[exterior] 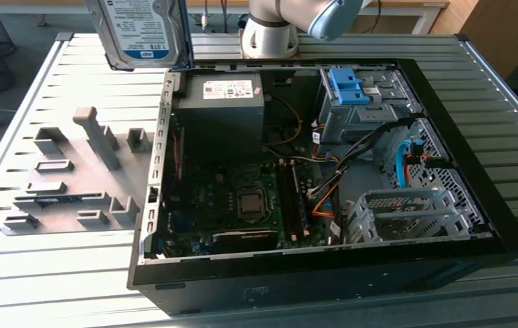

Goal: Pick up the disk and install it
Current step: 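Pick up the disk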

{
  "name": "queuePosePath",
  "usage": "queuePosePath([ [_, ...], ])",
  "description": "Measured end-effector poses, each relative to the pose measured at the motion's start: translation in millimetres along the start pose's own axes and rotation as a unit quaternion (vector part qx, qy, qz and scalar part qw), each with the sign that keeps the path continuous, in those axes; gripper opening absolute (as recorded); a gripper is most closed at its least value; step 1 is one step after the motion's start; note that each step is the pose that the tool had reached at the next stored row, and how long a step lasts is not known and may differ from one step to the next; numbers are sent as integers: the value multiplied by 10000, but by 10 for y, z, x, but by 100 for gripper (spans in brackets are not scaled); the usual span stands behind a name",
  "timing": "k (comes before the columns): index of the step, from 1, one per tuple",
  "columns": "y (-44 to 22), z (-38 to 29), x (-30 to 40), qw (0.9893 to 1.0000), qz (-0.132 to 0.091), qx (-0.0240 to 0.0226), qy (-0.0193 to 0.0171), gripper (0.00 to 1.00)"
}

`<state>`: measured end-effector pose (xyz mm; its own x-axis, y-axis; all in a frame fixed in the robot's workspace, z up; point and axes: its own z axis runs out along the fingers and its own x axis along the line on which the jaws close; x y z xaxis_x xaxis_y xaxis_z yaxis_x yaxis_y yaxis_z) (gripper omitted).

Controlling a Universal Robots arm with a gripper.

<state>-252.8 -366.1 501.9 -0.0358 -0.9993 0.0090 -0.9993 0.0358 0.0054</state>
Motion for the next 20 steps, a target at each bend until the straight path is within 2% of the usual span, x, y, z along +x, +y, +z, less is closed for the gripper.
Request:
queuePosePath([
  [20, -101, -1, -2, 10000, 0, 0, 0, 36],
])
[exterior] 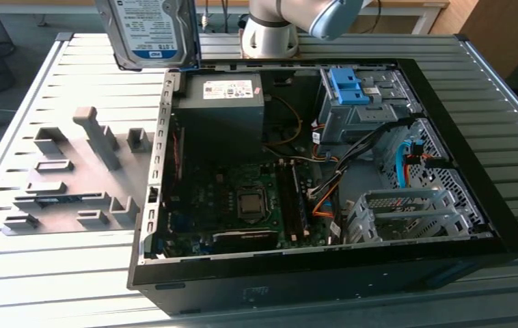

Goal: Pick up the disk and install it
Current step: 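Pick up the disk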

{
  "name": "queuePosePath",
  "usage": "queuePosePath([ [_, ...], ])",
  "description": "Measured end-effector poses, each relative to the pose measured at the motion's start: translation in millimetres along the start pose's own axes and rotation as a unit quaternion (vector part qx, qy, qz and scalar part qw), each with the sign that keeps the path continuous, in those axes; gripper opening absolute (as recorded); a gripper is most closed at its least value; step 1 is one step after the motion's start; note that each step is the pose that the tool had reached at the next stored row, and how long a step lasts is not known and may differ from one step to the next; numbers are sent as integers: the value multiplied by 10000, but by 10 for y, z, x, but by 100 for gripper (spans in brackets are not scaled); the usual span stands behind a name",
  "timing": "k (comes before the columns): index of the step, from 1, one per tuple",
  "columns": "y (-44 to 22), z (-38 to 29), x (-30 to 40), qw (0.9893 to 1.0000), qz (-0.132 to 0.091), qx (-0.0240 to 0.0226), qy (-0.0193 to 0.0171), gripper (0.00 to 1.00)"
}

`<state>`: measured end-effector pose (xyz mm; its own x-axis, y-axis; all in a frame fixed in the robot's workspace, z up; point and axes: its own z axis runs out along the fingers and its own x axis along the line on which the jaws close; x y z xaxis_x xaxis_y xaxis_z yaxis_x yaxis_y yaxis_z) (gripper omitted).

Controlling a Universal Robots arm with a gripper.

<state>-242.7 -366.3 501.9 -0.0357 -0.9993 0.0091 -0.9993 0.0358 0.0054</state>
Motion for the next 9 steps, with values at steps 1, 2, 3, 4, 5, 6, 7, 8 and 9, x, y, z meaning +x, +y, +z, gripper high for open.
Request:
queuePosePath([
  [1, -3, 0, 0, 10000, 0, 0, 0, 36],
  [2, -6, 0, 0, 10000, 0, 0, 0, 36],
  [3, -10, 0, 0, 10000, 0, 0, 0, 36],
  [4, -13, 0, 0, 10000, 0, 0, 0, 36],
  [5, -16, 0, 0, 10000, 0, 0, 0, 36],
  [6, -19, 0, 0, 10000, 0, 0, 0, 36],
  [7, -22, 0, 0, 10000, 0, 0, 0, 36],
  [8, -25, 0, 0, 10000, 0, 0, 0, 36],
  [9, -27, 0, 0, 10000, 0, 0, 0, 36],
])
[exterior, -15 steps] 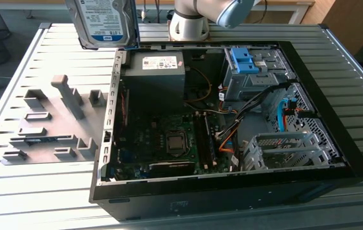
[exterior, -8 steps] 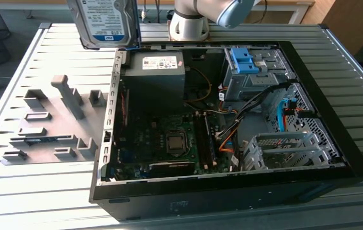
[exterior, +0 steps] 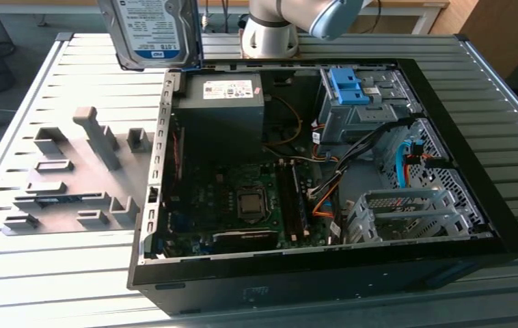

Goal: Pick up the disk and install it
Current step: 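Pick up the disk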

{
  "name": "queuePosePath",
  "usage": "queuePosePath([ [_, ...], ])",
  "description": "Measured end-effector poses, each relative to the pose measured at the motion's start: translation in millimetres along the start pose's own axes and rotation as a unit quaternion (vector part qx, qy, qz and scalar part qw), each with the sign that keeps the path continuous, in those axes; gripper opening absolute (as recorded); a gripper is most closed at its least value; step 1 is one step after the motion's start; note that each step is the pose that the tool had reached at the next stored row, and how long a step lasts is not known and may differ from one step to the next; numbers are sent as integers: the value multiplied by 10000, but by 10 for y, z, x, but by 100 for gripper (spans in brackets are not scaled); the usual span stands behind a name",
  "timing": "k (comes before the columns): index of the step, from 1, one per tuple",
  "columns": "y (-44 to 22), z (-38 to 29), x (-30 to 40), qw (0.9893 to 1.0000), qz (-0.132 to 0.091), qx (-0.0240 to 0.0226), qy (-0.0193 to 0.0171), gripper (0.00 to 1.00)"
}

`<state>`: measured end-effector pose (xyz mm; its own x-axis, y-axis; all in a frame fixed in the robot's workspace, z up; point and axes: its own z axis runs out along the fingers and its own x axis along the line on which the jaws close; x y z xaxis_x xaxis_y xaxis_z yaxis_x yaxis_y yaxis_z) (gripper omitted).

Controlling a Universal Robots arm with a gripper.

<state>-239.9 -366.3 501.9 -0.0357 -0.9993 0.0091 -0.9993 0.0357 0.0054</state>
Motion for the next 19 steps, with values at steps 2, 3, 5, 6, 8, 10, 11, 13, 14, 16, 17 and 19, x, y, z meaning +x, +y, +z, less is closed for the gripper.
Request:
queuePosePath([
  [2, -3, 0, 0, 10000, 0, 0, 0, 36],
  [3, -4, -1, 0, 10000, 0, -1, 1, 36],
  [5, -5, 0, 0, 10000, 0, 0, 0, 36],
  [6, -5, 0, 0, 10000, 0, 0, 0, 36],
  [8, -7, 0, 0, 10000, 0, 0, 0, 36],
  [10, -9, 0, -1, 10000, 0, 0, 0, 36],
  [11, -14, -1, -1, 10000, 0, 0, 1, 36],
  [13, -32, 0, -1, 10000, 0, 0, 0, 36],
  [14, -42, 0, -1, 10000, 0, 0, 0, 36],
  [16, -68, -1, -1, 10000, 0, 0, 0, 36],
  [17, -83, -1, 0, 10000, 1, 0, 0, 36],
  [19, -120, -1, 9, 10000, 0, 0, 0, 36],
])
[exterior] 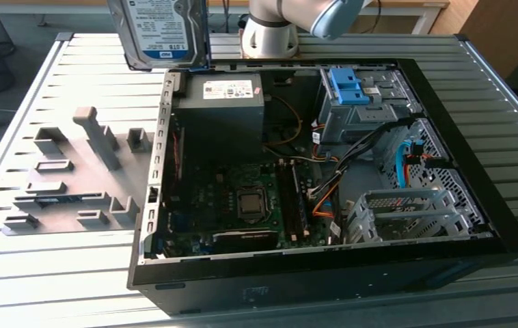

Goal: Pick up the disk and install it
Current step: 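Pick up the disk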

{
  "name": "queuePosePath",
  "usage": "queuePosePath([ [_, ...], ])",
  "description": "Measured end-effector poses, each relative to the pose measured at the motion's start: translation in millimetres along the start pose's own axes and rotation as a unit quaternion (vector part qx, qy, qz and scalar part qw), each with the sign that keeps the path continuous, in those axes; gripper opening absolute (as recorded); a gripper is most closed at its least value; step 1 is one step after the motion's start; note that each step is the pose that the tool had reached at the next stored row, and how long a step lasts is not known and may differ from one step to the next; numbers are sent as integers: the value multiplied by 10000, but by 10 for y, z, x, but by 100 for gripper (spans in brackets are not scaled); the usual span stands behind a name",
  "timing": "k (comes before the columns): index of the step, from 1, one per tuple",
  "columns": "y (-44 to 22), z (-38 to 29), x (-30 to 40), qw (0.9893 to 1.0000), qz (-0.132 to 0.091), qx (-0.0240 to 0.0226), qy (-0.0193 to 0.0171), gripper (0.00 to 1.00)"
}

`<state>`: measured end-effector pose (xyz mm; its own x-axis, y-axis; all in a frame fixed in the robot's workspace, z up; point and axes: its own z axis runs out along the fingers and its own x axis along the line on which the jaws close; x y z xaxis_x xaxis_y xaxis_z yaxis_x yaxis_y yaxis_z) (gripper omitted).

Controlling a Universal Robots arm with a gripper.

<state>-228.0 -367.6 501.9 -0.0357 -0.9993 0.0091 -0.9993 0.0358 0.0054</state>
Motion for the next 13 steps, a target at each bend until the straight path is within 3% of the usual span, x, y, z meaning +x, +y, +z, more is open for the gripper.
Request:
queuePosePath([
  [9, -36, 3, 152, 10000, 0, 0, 0, 36],
  [13, -70, 3, 169, 10000, 0, 0, 0, 36],
])
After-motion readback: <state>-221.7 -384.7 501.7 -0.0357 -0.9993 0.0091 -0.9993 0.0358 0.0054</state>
